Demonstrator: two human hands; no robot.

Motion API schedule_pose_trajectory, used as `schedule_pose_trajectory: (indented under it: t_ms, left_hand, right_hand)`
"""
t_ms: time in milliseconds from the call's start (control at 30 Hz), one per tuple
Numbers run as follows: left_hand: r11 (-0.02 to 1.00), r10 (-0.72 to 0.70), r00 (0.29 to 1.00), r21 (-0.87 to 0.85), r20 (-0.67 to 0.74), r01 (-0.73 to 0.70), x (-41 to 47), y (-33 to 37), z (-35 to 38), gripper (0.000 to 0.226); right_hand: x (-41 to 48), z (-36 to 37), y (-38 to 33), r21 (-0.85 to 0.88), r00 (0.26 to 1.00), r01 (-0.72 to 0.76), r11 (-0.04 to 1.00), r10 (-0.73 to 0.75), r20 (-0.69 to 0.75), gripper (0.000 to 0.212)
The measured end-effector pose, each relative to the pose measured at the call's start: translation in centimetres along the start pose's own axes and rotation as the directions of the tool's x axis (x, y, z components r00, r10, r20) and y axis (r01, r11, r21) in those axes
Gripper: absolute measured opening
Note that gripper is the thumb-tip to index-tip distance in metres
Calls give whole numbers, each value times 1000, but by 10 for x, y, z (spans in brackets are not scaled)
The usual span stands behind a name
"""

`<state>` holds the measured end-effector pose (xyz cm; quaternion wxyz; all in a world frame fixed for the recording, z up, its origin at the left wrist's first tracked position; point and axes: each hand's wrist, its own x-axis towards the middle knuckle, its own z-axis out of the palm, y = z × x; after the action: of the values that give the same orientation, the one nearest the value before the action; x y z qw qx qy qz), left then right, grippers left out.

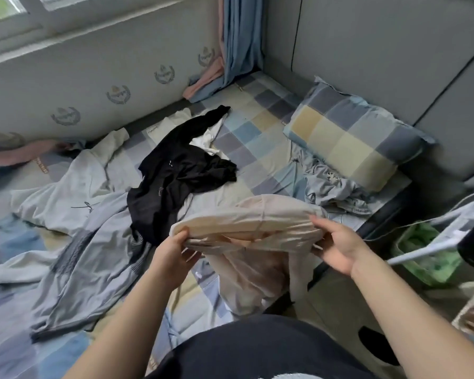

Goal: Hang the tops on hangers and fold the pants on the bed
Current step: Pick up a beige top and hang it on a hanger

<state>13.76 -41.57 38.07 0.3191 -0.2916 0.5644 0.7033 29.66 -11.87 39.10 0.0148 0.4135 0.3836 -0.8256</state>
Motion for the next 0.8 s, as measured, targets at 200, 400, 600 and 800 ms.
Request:
schedule_pose_trajectory:
  t_ms: [200, 400, 600, 800]
  left_hand:
    - [779, 309, 937, 524, 159, -346, 6, 2, -58, 14]
    - [690, 228, 880, 568, 418, -449, -26, -10, -50, 23]
    - [671, 86, 690, 471, 718, -573, -112, -38, 17, 21]
    - [643, -125, 408, 387, 904, -661, -217, -97, 78, 22]
  right_hand:
    - [-43, 14, 92, 122, 941, 270, 955, -235, -243, 25]
    - [-133, 24, 150, 103, 782, 433, 895, -317, -537, 15]
    - [-266, 0, 153, 36, 557, 631, 775, -421, -716, 23]
    - [-396, -26, 186, -37, 310, 771, 636, -426, -850, 24]
